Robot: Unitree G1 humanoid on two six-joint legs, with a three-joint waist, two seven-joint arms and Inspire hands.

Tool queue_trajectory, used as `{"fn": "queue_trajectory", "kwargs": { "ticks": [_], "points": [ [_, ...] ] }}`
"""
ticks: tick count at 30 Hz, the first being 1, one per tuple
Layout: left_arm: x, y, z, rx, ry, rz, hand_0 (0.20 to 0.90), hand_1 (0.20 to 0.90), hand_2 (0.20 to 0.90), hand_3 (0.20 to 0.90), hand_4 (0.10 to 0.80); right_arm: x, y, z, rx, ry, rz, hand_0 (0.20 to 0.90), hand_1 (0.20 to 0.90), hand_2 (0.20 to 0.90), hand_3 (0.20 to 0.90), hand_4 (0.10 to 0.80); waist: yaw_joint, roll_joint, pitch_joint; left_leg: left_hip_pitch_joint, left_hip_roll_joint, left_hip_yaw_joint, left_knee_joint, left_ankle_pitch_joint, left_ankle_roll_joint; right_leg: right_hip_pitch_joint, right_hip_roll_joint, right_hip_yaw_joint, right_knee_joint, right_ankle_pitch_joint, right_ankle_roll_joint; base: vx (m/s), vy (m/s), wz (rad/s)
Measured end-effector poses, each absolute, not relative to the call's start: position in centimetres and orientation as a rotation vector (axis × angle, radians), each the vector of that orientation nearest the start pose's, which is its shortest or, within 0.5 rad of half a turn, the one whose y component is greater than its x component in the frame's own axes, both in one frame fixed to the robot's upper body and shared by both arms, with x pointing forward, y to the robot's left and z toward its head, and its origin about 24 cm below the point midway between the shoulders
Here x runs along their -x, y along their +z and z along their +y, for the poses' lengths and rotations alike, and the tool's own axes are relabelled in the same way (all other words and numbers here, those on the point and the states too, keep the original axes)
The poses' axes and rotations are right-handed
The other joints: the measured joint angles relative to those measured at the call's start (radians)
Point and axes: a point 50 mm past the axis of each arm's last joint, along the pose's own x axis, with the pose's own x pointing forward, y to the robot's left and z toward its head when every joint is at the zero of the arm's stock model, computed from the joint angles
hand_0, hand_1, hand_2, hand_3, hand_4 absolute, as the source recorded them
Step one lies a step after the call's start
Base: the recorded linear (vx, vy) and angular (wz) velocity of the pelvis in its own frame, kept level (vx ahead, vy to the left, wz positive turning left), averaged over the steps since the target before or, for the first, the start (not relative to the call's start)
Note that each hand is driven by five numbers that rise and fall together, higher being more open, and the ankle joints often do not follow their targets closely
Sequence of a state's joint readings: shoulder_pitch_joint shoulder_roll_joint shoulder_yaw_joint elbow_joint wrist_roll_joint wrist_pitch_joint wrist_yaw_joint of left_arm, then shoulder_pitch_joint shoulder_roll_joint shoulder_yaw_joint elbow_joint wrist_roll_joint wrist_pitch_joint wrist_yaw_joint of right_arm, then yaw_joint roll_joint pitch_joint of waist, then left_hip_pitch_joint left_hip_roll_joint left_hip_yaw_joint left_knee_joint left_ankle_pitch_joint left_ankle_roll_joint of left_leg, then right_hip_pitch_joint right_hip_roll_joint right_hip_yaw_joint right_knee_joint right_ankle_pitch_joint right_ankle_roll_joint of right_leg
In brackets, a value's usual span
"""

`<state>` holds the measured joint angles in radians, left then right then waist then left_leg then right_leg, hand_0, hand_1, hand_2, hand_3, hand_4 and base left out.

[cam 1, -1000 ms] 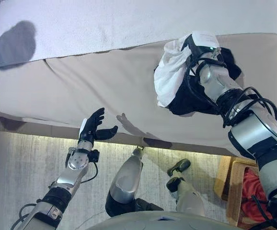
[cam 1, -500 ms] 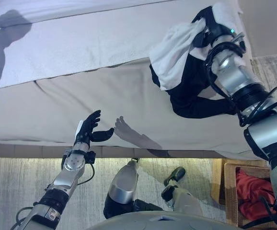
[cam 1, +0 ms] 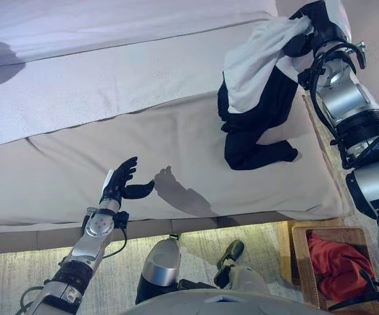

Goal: Pick up the clothes from the bed and place them into the basket

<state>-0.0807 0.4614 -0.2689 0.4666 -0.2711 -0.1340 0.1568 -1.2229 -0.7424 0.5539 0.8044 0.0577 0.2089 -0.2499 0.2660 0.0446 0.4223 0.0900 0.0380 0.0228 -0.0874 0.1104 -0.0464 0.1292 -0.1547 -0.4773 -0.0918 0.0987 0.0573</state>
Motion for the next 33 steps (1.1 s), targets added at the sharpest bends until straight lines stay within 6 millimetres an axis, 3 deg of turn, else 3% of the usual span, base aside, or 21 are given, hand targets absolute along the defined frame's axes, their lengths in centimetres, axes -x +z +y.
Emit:
{"fn": "queue_trajectory", "kwargs": {
  "ticks": [7, 10, 16, 21, 24, 27, 29, 33],
  "points": [
    [-24.6, -2.4, 22.7, -0.271, 0.033, 0.298, 0.9, 0.9, 0.9, 0.9, 0.8, -40.4, 27.6, -24.2, 0.798, -0.274, -0.139, 0.3, 0.3, 0.3, 0.2, 0.1, 0.002, 0.0, 0.0, 0.0, -0.003, 0.0, 0.0, 0.0, 0.0, 0.0, -0.003, 0.0, 0.0, 0.0, 0.0, 0.016, 0.008, 0.0],
    [-24.7, -2.3, 22.6, -0.286, 0.02, 0.295, 0.9, 0.9, 0.9, 0.9, 0.8, -40.6, 26.5, -24.5, 0.712, -0.167, -0.039, 0.3, 0.3, 0.3, 0.2, 0.1, 0.004, -0.001, -0.001, 0.003, -0.004, -0.001, 0.0, 0.0, 0.0, 0.003, -0.003, 0.0, 0.0, 0.0, 0.0, 0.0, 0.0, 0.0],
    [-25.0, -2.4, 22.5, -0.3, -0.005, 0.302, 0.9, 0.9, 0.9, 0.9, 0.8, -40.6, 21.9, -24.8, 0.51, 0.163, 0.234, 0.3, 0.3, 0.3, 0.2, 0.1, 0.014, -0.002, -0.003, 0.003, -0.003, -0.003, 0.0, 0.0, 0.0, 0.005, -0.003, -0.002, 0.0, 0.0, 0.0, 0.0, 0.0, 0.0],
    [-24.8, -2.5, 22.6, -0.298, -0.013, 0.308, 0.9, 0.9, 0.9, 0.9, 0.8, -40.3, 20.4, -23.0, 0.315, 0.374, 0.269, 0.3, 0.3, 0.3, 0.2, 0.1, 0.026, -0.006, -0.006, 0.004, 0.001, -0.006, 0.0, 0.0, 0.0, 0.009, 0.002, -0.006, 0.0, 0.0, 0.0, 0.024, -0.01, 0.01],
    [-24.2, -2.8, 23.3, -0.294, 0.0, 0.325, 0.9, 0.9, 0.9, 0.9, 0.8, -40.3, 19.1, -20.7, 0.086, 0.457, 0.255, 0.3, 0.3, 0.3, 0.2, 0.1, 0.035, -0.028, -0.021, 0.003, 0.009, -0.012, 0.0, -0.009, -0.013, 0.01, 0.01, -0.009, -0.001, -0.001, 0.0, 0.045, -0.018, 0.04],
    [-23.4, -3.2, 23.9, -0.301, -0.002, 0.354, 0.9, 0.9, 0.9, 0.9, 0.8, -40.3, 17.3, -18.4, -0.227, 0.453, 0.246, 0.3, 0.3, 0.3, 0.2, 0.1, 0.04, -0.055, -0.048, 0.003, 0.011, -0.02, 0.001, -0.012, -0.016, 0.014, 0.011, -0.01, -0.001, -0.004, 0.004, 0.033, 0.007, 0.09],
    [-23.0, -3.6, 24.0, -0.302, -0.008, 0.369, 0.9, 0.9, 0.9, 0.9, 0.8, -40.4, 17.1, -18.0, -0.381, 0.408, 0.243, 0.3, 0.3, 0.3, 0.2, 0.1, 0.048, -0.055, -0.062, 0.0, 0.008, -0.024, 0.0, -0.014, -0.018, 0.014, 0.007, -0.01, -0.001, -0.005, 0.004, 0.018, 0.019, 0.08],
    [-22.0, -4.2, 24.4, -0.309, -0.004, 0.402, 0.9, 0.9, 0.9, 0.9, 0.8, -40.6, 15.8, -19.9, -0.598, 0.226, 0.284, 0.3, 0.3, 0.3, 0.2, 0.1, 0.064, -0.056, -0.096, -0.009, -0.002, -0.033, 0.0, -0.014, -0.018, 0.01, -0.002, -0.014, -0.001, -0.005, 0.004, 0.005, 0.019, 0.09]
  ]
}}
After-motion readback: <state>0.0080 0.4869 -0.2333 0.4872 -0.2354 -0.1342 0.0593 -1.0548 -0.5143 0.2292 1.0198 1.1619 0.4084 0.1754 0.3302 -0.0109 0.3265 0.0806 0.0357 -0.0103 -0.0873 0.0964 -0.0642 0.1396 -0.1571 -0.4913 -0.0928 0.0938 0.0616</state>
